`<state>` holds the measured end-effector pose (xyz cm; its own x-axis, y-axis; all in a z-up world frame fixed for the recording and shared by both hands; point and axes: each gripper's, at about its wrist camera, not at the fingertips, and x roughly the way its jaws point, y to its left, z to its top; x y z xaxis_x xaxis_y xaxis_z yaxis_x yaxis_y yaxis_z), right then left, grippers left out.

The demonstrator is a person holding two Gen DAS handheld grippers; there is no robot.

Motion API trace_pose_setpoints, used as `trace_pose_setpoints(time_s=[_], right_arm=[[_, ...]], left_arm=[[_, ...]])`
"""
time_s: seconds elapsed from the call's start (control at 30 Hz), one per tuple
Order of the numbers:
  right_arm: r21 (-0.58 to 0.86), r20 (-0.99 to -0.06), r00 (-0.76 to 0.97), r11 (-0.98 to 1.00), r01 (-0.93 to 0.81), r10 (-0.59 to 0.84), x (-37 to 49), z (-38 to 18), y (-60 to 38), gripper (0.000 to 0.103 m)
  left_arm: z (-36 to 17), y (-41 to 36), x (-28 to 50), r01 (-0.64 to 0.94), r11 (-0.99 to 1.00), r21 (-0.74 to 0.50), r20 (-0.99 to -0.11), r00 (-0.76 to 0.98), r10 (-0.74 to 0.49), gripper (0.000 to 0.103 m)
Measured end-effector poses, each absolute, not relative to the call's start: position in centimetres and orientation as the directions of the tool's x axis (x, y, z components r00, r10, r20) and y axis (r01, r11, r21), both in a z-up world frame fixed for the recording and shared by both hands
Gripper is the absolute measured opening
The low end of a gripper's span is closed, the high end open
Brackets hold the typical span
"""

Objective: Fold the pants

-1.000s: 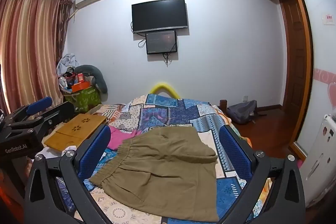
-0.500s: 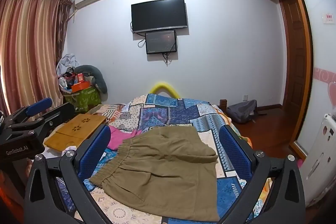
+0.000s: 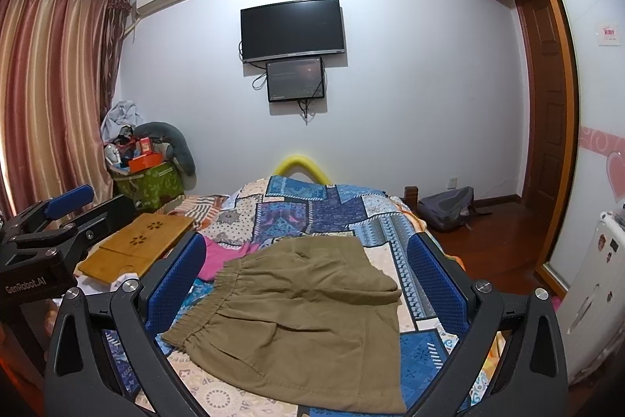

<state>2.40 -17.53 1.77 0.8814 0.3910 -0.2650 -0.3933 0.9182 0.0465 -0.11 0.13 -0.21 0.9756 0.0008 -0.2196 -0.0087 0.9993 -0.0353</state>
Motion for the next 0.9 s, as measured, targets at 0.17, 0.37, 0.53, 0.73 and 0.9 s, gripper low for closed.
trace_pose_setpoints(time_s=[0.17,0.37,0.53,0.73,0.9], right_arm=[[0.046,-0.266,0.883,0.920,-0.389,0.387,2.45,1.65,-17.42,0.102],[0.042,-0.265,0.884,0.921,-0.388,0.385,2.24,1.62,-17.12,0.102],[0.047,-0.267,0.883,0.920,-0.388,0.386,2.44,1.63,-17.45,0.102],[0.048,-0.263,0.883,0.919,-0.391,0.389,2.40,1.61,-17.38,0.102],[0.049,-0.261,0.883,0.919,-0.391,0.389,2.43,1.59,-17.34,0.102]], left_arm=[[-0.22,0.15,-0.08,-0.009,0.999,-0.033,-0.219,0.976,0.002,0.103],[-0.19,0.20,-0.10,-0.016,0.999,-0.037,-0.218,0.976,0.007,0.103],[-0.30,0.26,-0.05,-0.018,0.999,-0.041,-0.220,0.976,0.008,0.103],[-0.25,0.43,-0.07,-0.026,0.999,-0.047,-0.219,0.976,0.015,0.103],[-0.23,0.30,0.00,-0.031,0.999,-0.044,-0.218,0.976,0.021,0.103]])
